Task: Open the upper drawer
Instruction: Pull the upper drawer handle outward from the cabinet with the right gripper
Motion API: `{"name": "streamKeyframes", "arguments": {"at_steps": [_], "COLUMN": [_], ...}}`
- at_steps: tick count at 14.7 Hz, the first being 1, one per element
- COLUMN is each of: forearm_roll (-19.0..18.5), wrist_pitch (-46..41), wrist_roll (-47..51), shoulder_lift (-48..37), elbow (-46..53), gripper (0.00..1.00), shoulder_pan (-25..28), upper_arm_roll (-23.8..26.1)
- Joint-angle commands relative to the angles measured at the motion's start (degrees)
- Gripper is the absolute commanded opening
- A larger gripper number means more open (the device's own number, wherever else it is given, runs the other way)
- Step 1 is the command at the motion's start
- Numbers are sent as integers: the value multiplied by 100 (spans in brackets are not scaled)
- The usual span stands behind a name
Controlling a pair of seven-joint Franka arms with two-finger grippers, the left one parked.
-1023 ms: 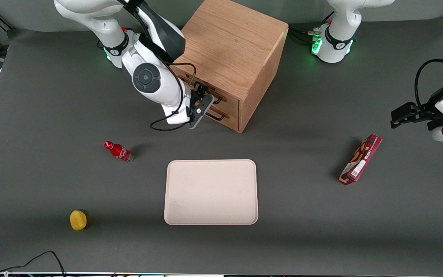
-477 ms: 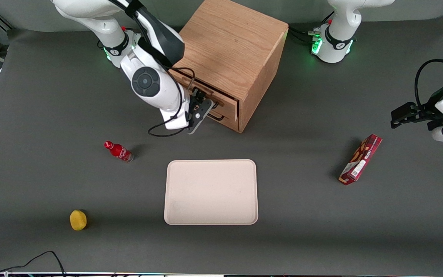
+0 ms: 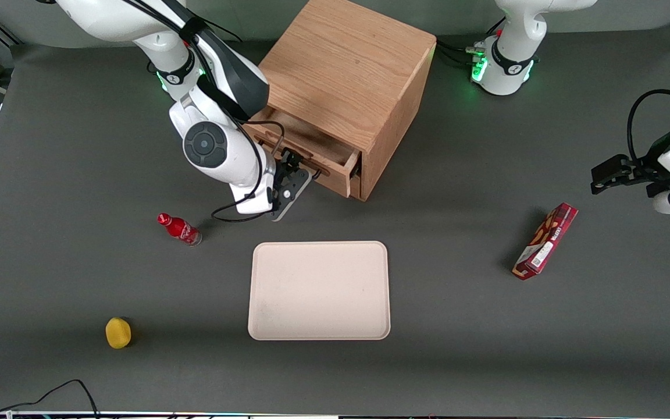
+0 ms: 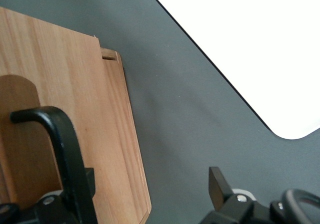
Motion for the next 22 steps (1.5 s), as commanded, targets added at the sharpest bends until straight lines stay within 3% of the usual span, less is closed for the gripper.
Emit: {"name": "streamKeyframes", "arguments": {"at_steps": [1, 19, 22], "forearm_roll": [-133, -414, -599], "wrist_pitch": [-130, -771, -780], "wrist_roll": [-103, -814, -824], "shoulder_lift": [191, 824, 964], "elbow": [295, 1437, 1569], "gripper": [100, 100, 100], "shoulder_pan": [41, 50, 32], "upper_arm_roll": [-108, -679, -688]}}
